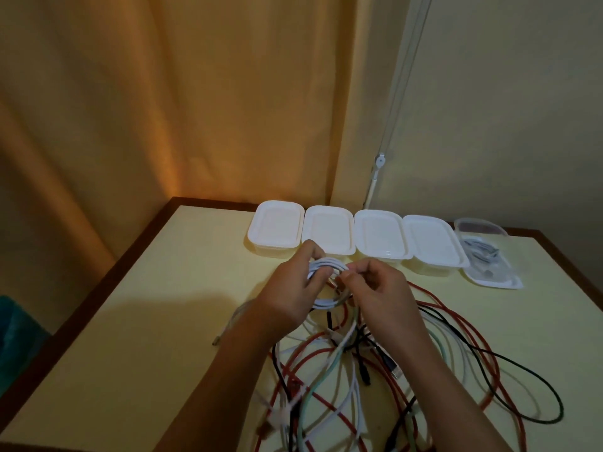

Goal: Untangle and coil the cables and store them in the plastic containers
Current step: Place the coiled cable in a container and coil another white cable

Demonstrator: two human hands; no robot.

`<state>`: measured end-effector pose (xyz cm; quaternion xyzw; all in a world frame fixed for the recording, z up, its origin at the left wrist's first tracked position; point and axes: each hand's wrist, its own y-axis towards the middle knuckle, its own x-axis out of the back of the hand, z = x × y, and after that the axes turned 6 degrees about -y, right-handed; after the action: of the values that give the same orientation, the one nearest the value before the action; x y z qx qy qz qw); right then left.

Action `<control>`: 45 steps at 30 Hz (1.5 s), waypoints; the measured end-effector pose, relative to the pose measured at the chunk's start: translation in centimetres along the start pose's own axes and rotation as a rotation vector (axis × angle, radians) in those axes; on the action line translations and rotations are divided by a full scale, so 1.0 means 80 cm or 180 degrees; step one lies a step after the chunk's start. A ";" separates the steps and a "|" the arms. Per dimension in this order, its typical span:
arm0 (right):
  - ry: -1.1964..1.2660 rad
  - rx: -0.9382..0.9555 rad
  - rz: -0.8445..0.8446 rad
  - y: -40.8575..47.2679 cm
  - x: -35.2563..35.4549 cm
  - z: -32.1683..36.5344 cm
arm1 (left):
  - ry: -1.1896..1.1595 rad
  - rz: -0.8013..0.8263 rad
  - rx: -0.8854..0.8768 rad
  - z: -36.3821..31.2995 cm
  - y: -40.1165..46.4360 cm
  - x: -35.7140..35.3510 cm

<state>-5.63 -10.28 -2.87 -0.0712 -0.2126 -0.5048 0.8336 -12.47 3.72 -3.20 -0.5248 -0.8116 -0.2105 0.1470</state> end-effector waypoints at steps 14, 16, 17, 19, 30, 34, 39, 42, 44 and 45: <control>0.1128 -0.1168 0.0883 0.014 0.010 0.001 | 0.0208 -0.0136 -0.0232 -0.009 -0.001 -0.015; 0.1437 -0.1210 0.1002 0.013 0.010 0.001 | 0.0232 -0.0108 -0.0253 -0.011 0.000 -0.015; 0.1475 -0.1191 0.1009 0.013 0.011 0.001 | 0.0227 -0.0072 -0.0271 -0.011 0.000 -0.014; 0.1453 -0.1117 0.0994 0.012 0.011 0.001 | 0.0199 0.0054 -0.0307 -0.011 -0.001 -0.012; 0.1345 -0.0886 0.1073 0.012 0.021 -0.004 | -0.0588 0.0939 -0.0291 -0.012 -0.007 0.005; 0.1490 -0.0832 0.1285 0.013 0.022 -0.006 | -0.0785 0.1028 -0.0284 -0.009 -0.008 0.008; 0.1645 -0.0606 0.1352 0.011 0.017 -0.007 | -0.0886 0.1211 -0.0247 -0.011 -0.009 0.017; 0.1700 -0.0490 0.1334 0.012 0.015 -0.009 | -0.1015 0.1291 -0.0262 -0.014 -0.011 0.024; 0.1637 -0.0421 0.1294 0.013 0.015 -0.010 | -0.1086 0.1372 -0.0222 -0.017 -0.013 0.026; 0.1585 -0.0390 0.1282 0.013 0.015 -0.008 | -0.1064 0.1393 -0.0218 -0.019 -0.013 0.027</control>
<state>-4.04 -10.97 -2.81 -0.0361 0.0470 -0.3434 0.9373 -14.30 4.29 -1.07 -0.7197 -0.6844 -0.1115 0.0352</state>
